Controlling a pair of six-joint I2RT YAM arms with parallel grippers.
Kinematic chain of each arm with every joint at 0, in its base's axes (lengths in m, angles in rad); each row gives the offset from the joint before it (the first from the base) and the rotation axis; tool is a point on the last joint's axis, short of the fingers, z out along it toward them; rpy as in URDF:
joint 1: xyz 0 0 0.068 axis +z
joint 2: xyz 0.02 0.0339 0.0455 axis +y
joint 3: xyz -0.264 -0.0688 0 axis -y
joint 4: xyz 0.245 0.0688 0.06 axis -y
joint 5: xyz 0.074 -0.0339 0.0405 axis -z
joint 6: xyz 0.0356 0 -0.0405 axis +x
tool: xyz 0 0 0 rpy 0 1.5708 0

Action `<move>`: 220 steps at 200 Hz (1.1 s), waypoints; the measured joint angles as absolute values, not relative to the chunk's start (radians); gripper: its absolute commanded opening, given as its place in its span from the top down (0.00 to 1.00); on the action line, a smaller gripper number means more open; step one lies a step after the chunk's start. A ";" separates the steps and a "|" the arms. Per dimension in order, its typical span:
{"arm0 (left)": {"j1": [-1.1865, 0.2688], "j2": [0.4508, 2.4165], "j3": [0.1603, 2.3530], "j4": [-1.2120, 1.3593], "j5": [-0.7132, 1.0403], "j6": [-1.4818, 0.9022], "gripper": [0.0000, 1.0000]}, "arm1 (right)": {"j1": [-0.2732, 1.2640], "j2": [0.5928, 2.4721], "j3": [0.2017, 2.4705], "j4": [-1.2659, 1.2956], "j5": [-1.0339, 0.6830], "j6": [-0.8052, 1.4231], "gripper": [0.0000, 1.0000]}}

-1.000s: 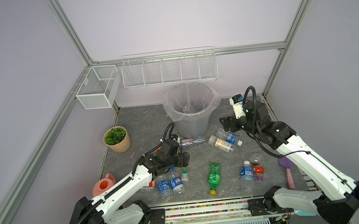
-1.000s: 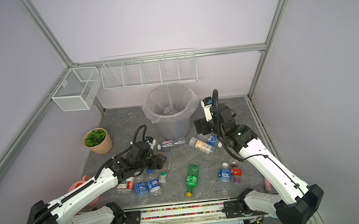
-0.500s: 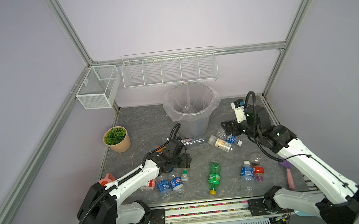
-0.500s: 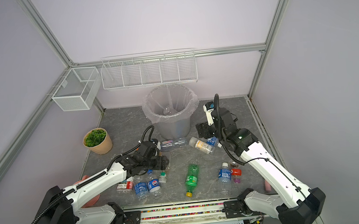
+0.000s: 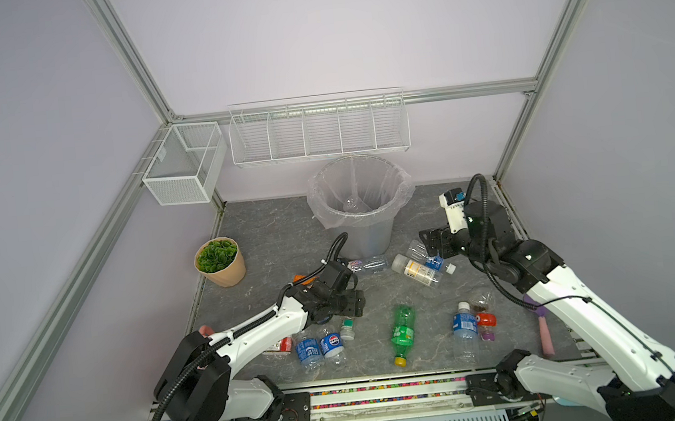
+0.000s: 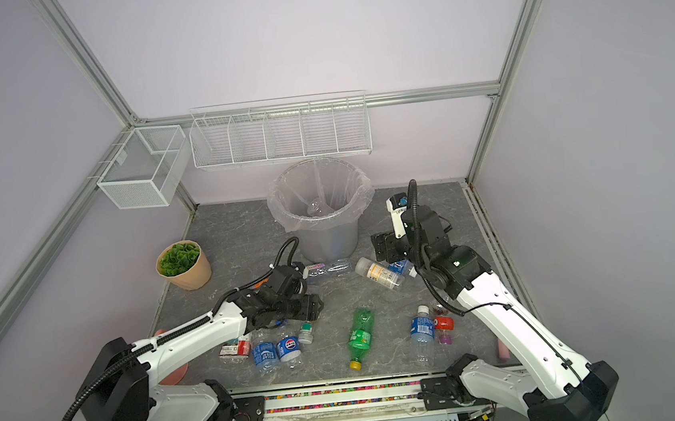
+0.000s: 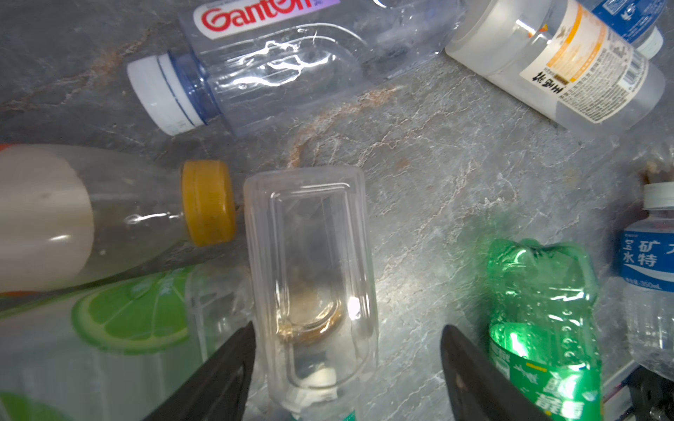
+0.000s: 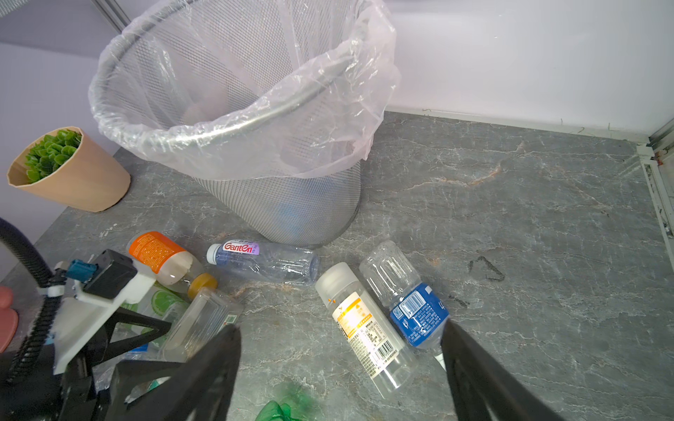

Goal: Throw the plastic bottles in the bin
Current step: 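Close the left gripper on the clear plastic container and lift it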

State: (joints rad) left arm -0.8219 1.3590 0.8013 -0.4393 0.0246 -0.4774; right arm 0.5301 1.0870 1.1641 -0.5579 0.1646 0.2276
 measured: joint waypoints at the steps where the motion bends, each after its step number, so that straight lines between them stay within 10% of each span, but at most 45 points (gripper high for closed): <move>1: -0.823 1.361 0.802 -0.439 0.025 -0.477 0.20 | 0.530 1.087 1.164 -0.558 0.165 0.228 0.12; 164: -0.922 1.566 0.929 -0.560 -0.057 -0.462 0.28 | 0.517 1.030 1.139 -0.566 0.179 0.232 0.12; 220: -0.963 1.597 0.994 -0.588 -0.093 -0.441 0.54 | 0.512 1.011 1.139 -0.573 0.183 0.232 0.11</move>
